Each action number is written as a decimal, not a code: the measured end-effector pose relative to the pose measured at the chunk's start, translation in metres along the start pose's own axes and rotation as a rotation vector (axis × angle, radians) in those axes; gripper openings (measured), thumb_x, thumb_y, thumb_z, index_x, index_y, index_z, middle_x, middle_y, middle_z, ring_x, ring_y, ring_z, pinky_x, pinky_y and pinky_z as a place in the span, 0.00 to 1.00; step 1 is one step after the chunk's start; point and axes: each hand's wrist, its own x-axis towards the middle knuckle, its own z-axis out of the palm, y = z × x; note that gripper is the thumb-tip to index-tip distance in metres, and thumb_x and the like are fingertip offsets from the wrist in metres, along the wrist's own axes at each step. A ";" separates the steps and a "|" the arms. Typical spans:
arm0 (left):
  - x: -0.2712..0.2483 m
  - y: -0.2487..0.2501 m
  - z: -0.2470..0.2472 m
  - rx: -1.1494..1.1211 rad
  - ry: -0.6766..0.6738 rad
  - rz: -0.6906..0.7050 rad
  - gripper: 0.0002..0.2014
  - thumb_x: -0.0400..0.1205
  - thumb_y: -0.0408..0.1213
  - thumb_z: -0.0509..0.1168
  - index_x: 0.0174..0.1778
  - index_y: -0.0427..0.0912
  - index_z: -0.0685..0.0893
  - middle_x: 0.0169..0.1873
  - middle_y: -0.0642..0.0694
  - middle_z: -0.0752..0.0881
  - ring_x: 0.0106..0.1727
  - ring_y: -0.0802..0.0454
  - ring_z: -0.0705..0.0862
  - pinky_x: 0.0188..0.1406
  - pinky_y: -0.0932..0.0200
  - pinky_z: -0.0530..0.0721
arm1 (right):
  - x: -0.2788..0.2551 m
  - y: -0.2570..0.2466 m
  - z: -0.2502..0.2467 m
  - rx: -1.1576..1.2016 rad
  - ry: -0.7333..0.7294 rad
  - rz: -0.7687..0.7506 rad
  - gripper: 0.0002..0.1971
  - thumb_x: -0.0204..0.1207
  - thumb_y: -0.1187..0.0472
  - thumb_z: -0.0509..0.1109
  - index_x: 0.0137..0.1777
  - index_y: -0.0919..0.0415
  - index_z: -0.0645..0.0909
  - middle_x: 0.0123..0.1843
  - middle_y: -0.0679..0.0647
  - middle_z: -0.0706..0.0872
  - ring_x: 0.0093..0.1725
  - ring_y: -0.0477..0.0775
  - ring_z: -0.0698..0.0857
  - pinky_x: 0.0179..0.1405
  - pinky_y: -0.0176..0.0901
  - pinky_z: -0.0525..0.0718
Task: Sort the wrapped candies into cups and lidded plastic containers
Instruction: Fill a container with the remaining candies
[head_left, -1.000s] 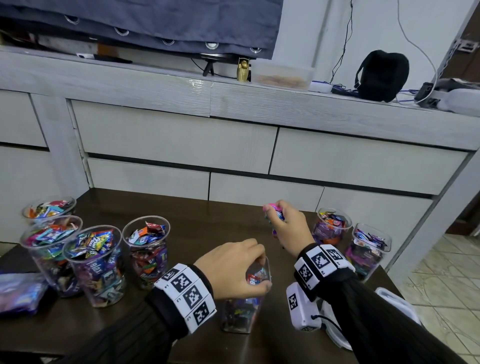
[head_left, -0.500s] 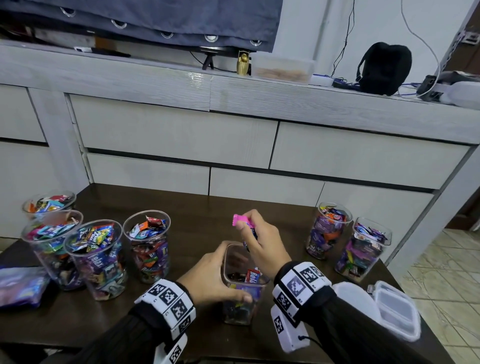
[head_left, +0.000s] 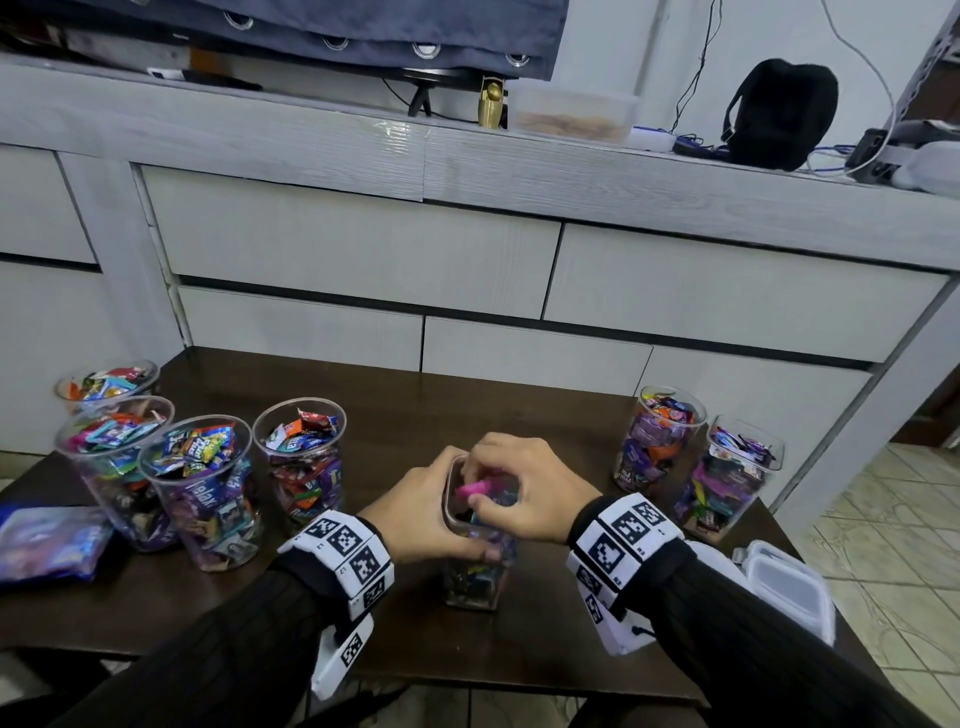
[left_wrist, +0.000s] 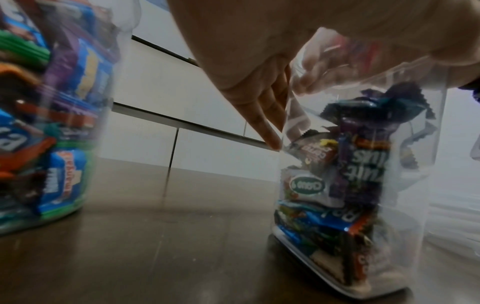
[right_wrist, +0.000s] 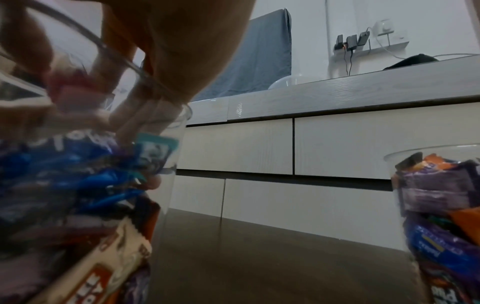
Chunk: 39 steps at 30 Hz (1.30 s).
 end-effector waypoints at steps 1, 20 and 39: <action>0.000 -0.001 -0.001 0.000 0.001 0.001 0.39 0.55 0.64 0.83 0.59 0.65 0.71 0.54 0.60 0.87 0.56 0.68 0.85 0.58 0.56 0.86 | 0.000 0.000 -0.001 0.014 -0.020 0.009 0.07 0.71 0.56 0.72 0.46 0.57 0.81 0.43 0.47 0.82 0.42 0.44 0.80 0.44 0.35 0.79; 0.003 -0.021 -0.022 -0.100 0.001 -0.046 0.39 0.57 0.53 0.85 0.62 0.59 0.72 0.58 0.56 0.86 0.60 0.63 0.86 0.61 0.56 0.86 | -0.017 0.100 0.040 -0.255 -0.373 0.768 0.23 0.79 0.69 0.61 0.73 0.53 0.73 0.69 0.59 0.79 0.68 0.60 0.79 0.66 0.49 0.78; 0.002 -0.025 -0.016 -0.193 0.001 -0.083 0.40 0.56 0.54 0.84 0.63 0.58 0.74 0.60 0.55 0.85 0.61 0.63 0.85 0.60 0.58 0.86 | 0.030 0.024 -0.014 0.063 0.215 0.415 0.03 0.73 0.58 0.76 0.43 0.51 0.84 0.36 0.42 0.85 0.35 0.39 0.80 0.36 0.29 0.78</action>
